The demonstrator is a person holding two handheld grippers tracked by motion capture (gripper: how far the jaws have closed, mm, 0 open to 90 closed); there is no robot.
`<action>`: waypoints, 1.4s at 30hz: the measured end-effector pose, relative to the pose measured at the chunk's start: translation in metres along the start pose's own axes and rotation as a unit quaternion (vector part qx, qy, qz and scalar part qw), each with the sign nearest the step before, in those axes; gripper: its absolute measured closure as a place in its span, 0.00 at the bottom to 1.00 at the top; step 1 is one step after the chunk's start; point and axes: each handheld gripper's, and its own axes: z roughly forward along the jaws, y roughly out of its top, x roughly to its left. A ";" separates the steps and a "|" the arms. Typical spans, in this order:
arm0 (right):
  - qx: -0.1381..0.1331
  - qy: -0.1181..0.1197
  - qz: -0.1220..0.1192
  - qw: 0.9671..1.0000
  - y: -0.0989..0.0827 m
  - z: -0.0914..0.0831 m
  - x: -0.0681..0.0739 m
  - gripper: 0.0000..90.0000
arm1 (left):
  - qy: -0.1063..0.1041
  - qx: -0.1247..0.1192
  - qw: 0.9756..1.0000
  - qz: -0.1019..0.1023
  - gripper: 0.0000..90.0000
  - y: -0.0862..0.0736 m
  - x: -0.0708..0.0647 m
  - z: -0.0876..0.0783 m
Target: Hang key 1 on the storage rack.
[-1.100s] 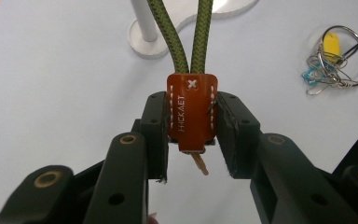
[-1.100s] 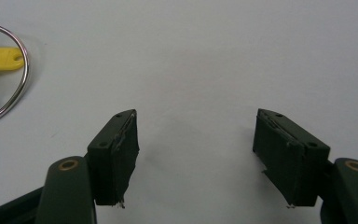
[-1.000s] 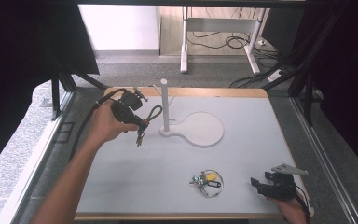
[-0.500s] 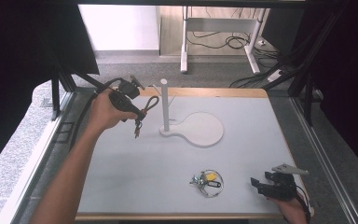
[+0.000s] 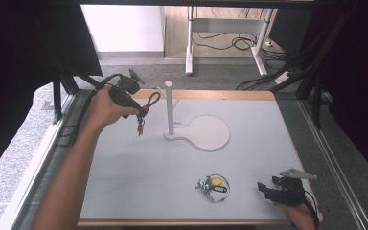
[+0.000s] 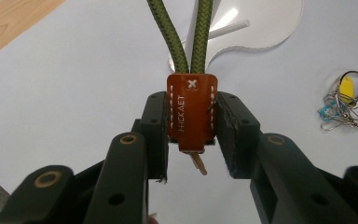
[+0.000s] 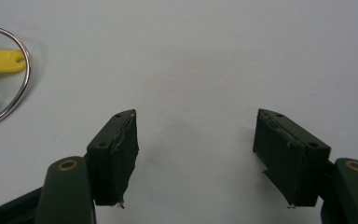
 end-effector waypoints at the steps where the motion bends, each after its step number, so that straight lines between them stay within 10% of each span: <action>1: 0.000 0.000 0.000 1.000 0.000 0.000 0.000 0.34 | -0.001 -0.002 1.000 -0.003 0.73 0.000 0.002 0.000; 21: -0.001 0.000 0.002 1.000 0.000 0.000 0.000 0.34 | -0.006 -0.017 0.999 -0.040 0.73 0.015 0.026 -0.007; 42: -0.001 -0.001 0.001 1.000 0.000 0.000 0.001 0.34 | -0.013 -0.003 1.000 -0.026 0.73 0.028 0.017 0.009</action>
